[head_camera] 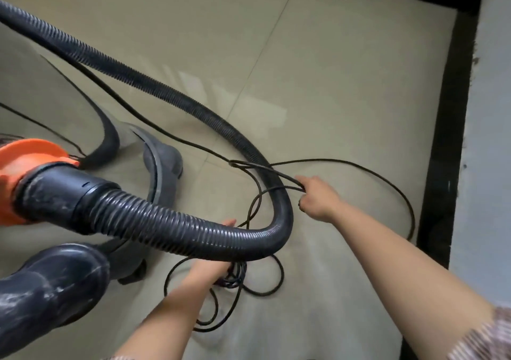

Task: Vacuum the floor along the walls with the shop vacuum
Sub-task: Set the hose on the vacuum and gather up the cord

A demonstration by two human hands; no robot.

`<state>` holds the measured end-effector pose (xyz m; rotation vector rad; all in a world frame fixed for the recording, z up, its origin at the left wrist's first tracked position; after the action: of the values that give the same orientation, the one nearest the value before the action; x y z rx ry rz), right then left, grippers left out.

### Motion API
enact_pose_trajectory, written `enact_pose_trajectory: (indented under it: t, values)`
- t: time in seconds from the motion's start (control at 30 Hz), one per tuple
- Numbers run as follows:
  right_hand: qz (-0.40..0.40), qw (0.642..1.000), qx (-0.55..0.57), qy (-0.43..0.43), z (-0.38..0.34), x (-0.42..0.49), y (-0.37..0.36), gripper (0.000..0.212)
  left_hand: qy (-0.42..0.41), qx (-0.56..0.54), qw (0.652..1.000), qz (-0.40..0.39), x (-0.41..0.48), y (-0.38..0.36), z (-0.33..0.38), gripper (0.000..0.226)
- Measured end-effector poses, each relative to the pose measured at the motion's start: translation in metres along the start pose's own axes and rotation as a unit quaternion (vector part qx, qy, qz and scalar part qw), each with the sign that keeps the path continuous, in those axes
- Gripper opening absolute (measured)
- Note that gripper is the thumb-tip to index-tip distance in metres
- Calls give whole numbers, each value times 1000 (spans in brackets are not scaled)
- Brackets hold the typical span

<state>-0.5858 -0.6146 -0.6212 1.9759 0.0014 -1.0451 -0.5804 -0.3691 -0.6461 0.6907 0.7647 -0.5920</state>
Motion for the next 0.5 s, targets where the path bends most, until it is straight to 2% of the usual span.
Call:
enact_pose_trajectory:
  t: [0.03,0.1,0.2,0.23,0.27,0.3,0.33,0.4,0.43,0.47,0.5]
  values:
    - [-24,999,-30,-8,3,8,-11,51,9,-49,998,-28,12,-9,4,49]
    - [-52,994,-92,-25,15,23,-29,56,-8,-109,994,-25,31,-16,17,47]
    - [-63,991,-111,-43,34,36,-46,46,8,-164,985,-55,59,-32,17,43]
    - [-54,992,-102,-47,38,39,-47,39,5,-141,988,-66,60,-33,15,40]
    - [-35,994,-94,-48,42,42,-43,32,-34,-73,995,-67,62,-33,14,36]
    - [0,995,-86,-49,42,45,-32,29,-62,-52,994,-73,64,-33,12,32]
    - [51,995,-77,-42,37,46,-15,26,-72,-82,991,-79,66,-30,14,29]
    - [164,985,-36,24,7,34,26,20,-69,-220,972,-47,60,-16,22,21]
    - [206,975,-14,84,-18,23,48,18,-36,-292,955,-18,54,-6,20,16]
    - [229,961,-6,153,-46,7,65,16,12,-356,934,7,49,3,15,15]
    - [238,946,-22,220,-74,-9,77,12,42,-360,931,40,38,14,8,16]
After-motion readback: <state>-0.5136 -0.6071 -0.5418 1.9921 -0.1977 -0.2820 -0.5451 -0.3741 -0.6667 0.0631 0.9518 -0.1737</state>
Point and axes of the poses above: each hand's wrist, its own x-axis towards the middle knuckle, its own y-axis out of the back of the hand, z = x × y, the point moved 10 cm from there along x, towards the middle knuckle, and after that the axes turned 5 degrees about -y, right-handed, at the moved point
